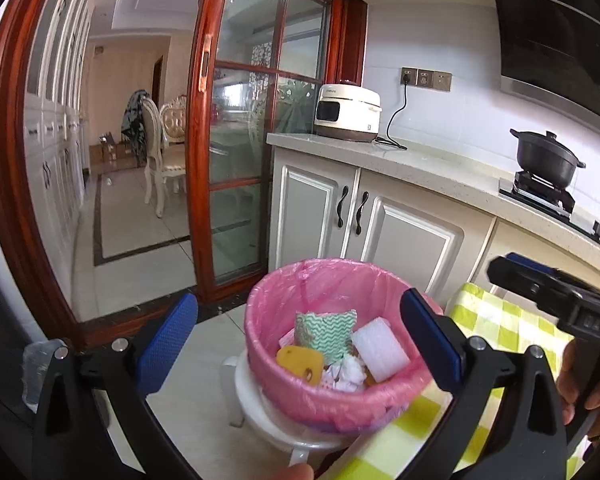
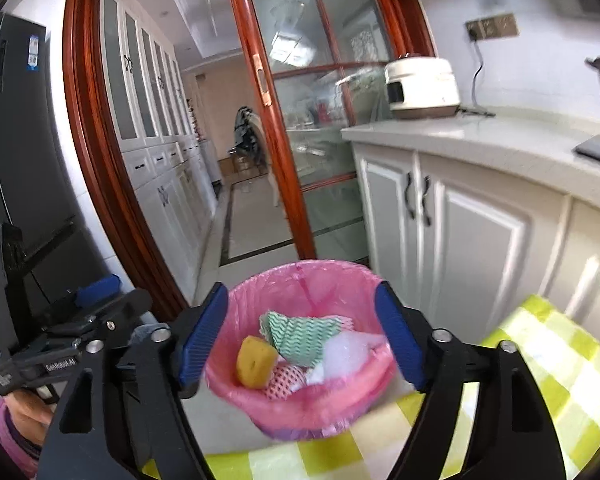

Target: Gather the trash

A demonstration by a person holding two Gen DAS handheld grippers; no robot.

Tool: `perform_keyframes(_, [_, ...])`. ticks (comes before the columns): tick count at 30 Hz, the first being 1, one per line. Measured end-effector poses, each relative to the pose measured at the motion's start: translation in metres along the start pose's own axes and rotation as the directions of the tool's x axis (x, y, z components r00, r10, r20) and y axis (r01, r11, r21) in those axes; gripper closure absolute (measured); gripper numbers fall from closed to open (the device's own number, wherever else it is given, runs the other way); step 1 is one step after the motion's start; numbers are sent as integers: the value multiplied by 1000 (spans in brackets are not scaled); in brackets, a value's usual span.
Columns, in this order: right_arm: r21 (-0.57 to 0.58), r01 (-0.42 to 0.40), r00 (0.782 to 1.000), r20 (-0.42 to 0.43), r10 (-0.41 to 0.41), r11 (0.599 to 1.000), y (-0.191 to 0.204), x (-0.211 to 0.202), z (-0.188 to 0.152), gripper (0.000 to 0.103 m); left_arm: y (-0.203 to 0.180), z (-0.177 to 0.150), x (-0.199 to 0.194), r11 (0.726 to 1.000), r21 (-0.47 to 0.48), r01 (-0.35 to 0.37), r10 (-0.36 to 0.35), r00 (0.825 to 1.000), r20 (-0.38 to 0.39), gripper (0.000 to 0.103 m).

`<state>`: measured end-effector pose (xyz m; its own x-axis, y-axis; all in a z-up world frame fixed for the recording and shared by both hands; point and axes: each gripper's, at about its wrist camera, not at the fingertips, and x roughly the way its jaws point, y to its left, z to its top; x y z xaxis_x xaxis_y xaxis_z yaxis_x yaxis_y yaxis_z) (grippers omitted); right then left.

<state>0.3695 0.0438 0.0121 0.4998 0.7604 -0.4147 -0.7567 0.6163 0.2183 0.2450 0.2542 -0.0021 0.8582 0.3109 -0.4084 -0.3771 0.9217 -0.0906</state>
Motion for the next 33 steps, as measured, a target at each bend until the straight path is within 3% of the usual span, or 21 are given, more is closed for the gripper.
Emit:
perform_keyframes(3, [1, 19, 1000, 8, -19, 1000, 10, -28, -11, 18, -8, -5, -29, 999, 32, 8, -9, 1000, 18, 5])
perform_keyframes(10, [3, 105, 994, 9, -105, 994, 31, -79, -40, 18, -27, -29, -85, 996, 60, 59, -61, 998, 34, 5])
perform_keyframes(18, [63, 155, 987, 40, -158, 986, 40, -123, -67, 18, -34, -48, -122, 994, 47, 97, -98, 995, 20, 5])
perform_keyframes(33, [44, 208, 977, 42, -210, 977, 58, -161, -84, 18, -48, -53, -143, 992, 51, 114, -114, 993, 13, 5])
